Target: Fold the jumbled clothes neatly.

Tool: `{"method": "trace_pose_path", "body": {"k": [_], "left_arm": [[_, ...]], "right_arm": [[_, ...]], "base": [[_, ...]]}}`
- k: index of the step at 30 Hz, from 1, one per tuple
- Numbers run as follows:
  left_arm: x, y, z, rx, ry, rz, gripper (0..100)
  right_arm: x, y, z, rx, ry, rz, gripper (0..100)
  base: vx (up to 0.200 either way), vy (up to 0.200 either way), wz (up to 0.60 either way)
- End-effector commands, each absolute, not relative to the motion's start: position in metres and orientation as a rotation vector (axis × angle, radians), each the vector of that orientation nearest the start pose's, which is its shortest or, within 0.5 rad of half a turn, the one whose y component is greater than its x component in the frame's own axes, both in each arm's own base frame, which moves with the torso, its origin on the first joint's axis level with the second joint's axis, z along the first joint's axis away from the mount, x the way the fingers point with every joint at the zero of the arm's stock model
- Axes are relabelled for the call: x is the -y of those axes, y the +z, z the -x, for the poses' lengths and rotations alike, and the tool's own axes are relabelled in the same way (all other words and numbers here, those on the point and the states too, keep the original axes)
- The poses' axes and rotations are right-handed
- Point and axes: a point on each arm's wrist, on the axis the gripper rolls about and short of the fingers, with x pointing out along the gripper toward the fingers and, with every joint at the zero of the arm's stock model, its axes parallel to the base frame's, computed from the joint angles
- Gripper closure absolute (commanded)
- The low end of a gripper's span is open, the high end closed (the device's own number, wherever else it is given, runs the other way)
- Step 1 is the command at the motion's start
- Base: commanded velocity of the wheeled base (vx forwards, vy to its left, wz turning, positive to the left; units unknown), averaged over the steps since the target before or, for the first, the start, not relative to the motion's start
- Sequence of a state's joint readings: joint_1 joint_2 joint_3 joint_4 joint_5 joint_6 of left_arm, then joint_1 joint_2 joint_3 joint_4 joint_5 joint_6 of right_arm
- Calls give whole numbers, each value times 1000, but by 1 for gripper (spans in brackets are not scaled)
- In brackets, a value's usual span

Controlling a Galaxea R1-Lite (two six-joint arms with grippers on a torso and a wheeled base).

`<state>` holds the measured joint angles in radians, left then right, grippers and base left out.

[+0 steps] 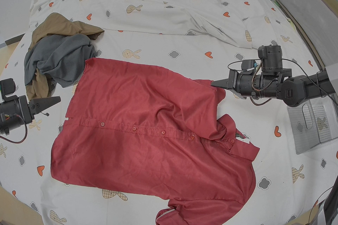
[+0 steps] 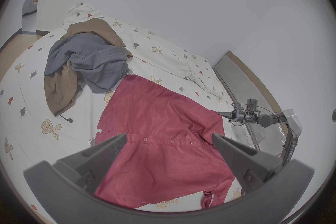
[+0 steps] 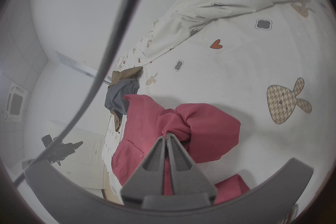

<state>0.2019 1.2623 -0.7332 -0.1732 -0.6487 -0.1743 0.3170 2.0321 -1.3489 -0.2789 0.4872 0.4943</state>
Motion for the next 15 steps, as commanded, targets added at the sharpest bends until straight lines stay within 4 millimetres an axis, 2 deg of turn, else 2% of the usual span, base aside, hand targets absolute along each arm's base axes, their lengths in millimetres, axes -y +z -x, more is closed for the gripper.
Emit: {"method": "trace_pose_path", "body": {"k": [1,6,9,12,15], "left_arm": [[-25,228,-189,-367,-413,319,0],[-25,228,-189,-367,-413,319,0],[-25,228,-189,-368,-412,320,0],[-25,228,-189,-368,-412,320,0],[-25,228,-189,-368,-412,320,0]], "right_arm": [[-135,185,-387,-576,680,-482,0],[-134,182,-390,-570,670,-477,0],[-124,180,-394,-567,641,-481,0],[-103,170,-401,-579,586,-497,0],[-93,167,-404,-580,560,-505,0]], "base": [[0,0,0],[0,0,0],[0,0,0],[0,0,0],[0,0,0]]}}
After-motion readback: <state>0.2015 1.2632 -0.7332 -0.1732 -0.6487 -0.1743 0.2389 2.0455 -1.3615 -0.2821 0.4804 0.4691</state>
